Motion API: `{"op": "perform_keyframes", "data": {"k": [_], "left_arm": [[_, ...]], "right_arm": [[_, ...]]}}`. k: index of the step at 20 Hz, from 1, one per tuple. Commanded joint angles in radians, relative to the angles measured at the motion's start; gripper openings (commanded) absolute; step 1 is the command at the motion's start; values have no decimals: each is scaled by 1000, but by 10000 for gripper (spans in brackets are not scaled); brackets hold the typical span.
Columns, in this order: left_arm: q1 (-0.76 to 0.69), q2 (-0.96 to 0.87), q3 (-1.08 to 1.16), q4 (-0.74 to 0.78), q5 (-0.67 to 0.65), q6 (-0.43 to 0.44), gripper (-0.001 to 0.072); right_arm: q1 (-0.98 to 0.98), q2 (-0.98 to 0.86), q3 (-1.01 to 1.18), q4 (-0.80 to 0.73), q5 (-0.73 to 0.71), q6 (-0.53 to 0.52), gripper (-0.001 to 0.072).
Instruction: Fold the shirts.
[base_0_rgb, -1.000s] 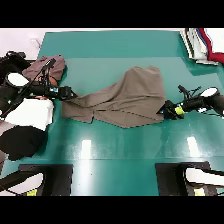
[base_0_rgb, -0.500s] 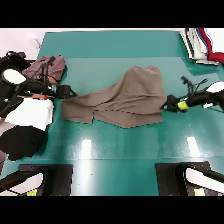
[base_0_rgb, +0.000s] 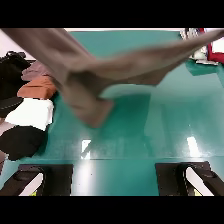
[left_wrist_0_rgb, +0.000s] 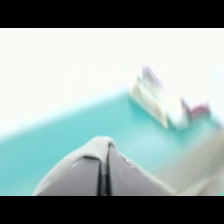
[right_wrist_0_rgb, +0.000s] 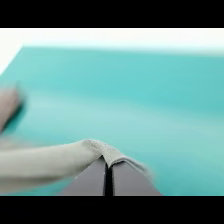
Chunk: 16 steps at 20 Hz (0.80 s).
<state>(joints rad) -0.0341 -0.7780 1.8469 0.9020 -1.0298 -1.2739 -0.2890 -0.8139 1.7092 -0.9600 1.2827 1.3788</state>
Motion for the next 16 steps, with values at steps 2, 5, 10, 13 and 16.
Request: {"op": "perform_keyframes", "data": {"k": [2, 5, 10, 13, 16], "left_arm": [[0, 101, 293, 173, 29, -129, 25], [0, 100, 327, 229, 16, -217, 25], [0, -24, 231, 242, -178, -272, 25], [0, -137, -4, 166, -234, -281, 26], [0, -312, -181, 115, -248, -237, 26]], "right_arm": [[-203, 61, 326, -90, 95, 43, 22], [-328, 22, 426, -87, 166, 89, 22], [-268, -79, 308, -77, 227, 98, 20], [-88, -203, 192, -167, 246, 98, 20], [66, -396, 101, -325, 299, 106, 20]]}}
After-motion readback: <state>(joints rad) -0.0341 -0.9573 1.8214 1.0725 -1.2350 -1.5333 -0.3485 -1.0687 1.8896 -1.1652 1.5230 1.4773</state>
